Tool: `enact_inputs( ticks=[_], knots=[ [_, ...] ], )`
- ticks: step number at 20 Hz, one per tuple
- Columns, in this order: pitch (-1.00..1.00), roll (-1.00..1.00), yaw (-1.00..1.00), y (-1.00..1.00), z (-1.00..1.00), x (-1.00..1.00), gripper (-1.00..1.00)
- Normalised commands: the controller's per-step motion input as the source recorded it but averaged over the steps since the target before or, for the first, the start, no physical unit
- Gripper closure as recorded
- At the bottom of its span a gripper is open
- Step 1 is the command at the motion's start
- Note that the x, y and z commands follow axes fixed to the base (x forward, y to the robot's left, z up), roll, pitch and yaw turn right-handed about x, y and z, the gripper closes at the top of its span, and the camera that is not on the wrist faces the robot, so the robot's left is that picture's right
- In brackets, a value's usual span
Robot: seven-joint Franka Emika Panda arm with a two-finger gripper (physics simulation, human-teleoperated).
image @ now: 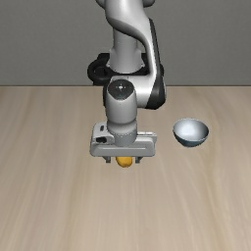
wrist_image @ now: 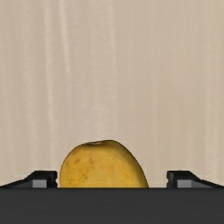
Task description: Pick the mango and place it on the bowl
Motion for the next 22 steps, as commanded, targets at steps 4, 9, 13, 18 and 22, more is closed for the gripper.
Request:
enact_inputs(
  ticks=[4, 9, 13, 18, 22],
  knots=[
    [0.0, 0.0, 0.0, 0.0, 0.0, 0.0, 1.0],
    [0.0, 0.0, 0.0, 0.0, 0.0, 0.0, 1.0],
    [0.0, 0.0, 0.0, 0.0, 0.25, 0.0, 1.0],
    [0.0, 0.0, 0.0, 0.0, 1.0, 0.0, 1.0],
    [0.0, 0.0, 0.0, 0.0, 1.0, 0.0, 1.0]
  ],
)
